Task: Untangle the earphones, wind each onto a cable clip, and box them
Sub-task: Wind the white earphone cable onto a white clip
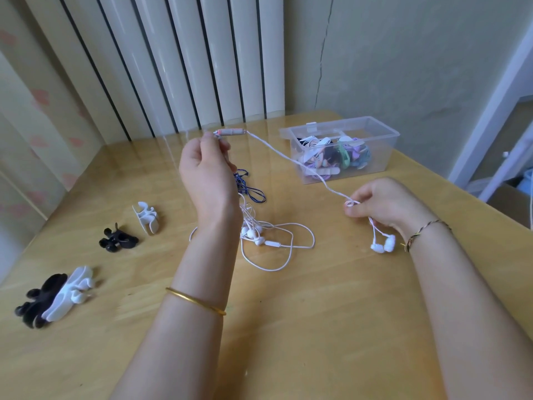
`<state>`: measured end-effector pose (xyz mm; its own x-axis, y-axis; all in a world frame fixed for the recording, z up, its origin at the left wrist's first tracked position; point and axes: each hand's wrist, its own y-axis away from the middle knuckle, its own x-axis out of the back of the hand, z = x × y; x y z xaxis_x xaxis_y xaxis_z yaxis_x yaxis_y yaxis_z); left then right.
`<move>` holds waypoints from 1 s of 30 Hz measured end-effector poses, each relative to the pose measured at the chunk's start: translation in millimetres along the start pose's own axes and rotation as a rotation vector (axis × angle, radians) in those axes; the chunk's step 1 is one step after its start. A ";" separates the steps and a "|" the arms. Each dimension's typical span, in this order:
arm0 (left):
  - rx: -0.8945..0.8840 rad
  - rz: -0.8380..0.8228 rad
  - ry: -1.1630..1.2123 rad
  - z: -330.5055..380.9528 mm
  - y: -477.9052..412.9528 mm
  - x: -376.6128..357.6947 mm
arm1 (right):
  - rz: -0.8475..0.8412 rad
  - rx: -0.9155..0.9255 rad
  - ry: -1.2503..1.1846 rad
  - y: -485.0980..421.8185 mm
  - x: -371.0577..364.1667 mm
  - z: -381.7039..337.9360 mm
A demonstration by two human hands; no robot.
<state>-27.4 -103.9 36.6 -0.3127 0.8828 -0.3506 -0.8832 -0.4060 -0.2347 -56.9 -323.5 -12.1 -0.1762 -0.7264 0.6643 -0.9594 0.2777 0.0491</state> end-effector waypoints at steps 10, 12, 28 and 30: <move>0.077 -0.362 -0.237 -5.3 14.2 -9.8 | -0.015 0.255 -0.586 11.1 -1.4 -31.7; 0.094 -0.446 -0.278 -7.9 17.5 -11.7 | -0.015 0.321 -0.619 15.1 -8.8 -40.9; 0.683 -0.533 0.248 -0.3 16.9 -11.2 | -0.057 0.454 -0.279 23.4 -39.2 -52.2; 0.596 -0.522 0.225 -2.4 18.7 -11.7 | -0.107 0.455 -0.172 27.5 -39.8 -54.6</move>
<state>-39.5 -122.4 34.2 0.2110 0.8289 -0.5180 -0.9527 0.2930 0.0808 -64.3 -252.6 3.5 -0.0689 -0.8399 0.5384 -0.9660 -0.0786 -0.2462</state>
